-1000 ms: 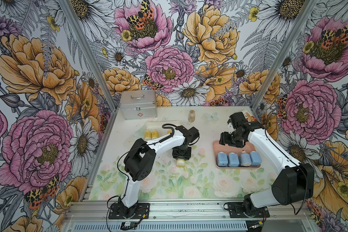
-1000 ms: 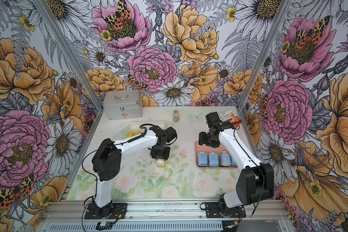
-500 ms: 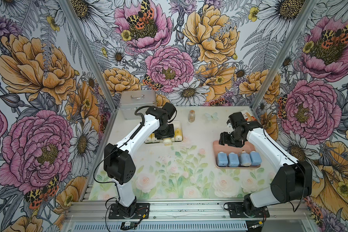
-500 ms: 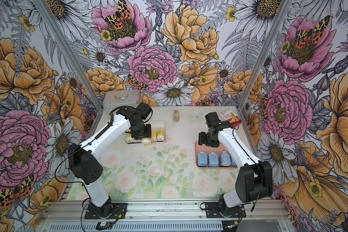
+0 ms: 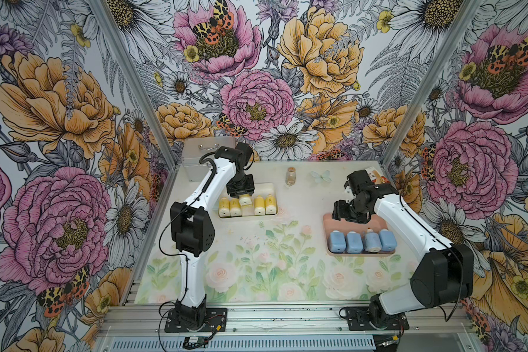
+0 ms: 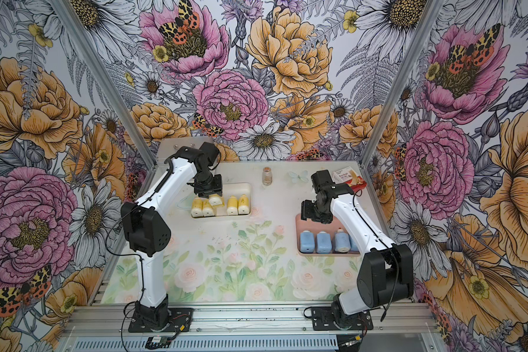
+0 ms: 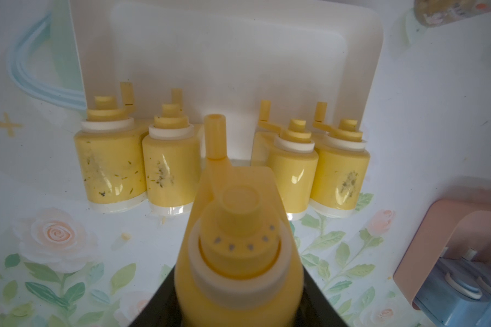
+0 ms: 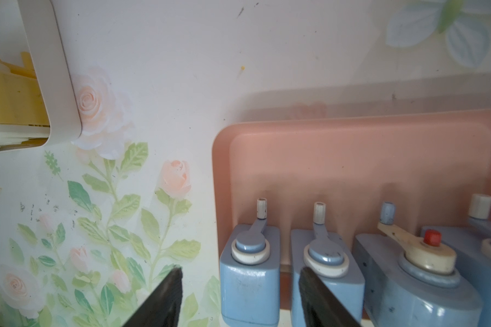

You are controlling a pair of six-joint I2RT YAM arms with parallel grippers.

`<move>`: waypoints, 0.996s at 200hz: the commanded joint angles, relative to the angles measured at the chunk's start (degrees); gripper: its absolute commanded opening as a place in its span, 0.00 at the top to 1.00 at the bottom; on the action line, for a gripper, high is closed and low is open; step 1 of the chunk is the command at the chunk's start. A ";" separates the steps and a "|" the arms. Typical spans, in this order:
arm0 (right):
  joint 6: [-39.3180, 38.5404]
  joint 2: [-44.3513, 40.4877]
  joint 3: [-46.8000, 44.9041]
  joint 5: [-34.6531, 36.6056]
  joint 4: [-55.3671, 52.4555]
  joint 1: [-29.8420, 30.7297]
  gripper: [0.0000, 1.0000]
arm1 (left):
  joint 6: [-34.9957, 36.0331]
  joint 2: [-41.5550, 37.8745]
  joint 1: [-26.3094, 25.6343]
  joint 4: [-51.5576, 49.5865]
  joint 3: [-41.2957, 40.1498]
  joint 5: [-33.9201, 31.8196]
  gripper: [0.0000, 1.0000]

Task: Place the pencil sharpeners by color into the storage box
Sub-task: Pick up the pencil sharpener from the center of the board, then place the pencil sharpener in the storage box.

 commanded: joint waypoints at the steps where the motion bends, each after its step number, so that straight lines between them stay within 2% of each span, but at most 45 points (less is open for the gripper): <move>1: 0.08 -0.78 -0.24 -0.37 1.21 0.00 0.33 | 1.94 1.28 1.02 -0.83 3.74 2.18 0.55; 56: 0.19 -1.14 -1.01 -0.31 1.39 -0.01 0.33 | 2.47 5.90 1.29 -0.83 5.57 3.18 0.55; 199: 0.39 -1.01 -1.48 -0.54 1.81 -0.04 0.33 | 4.39 10.52 1.38 -0.83 5.00 2.31 0.55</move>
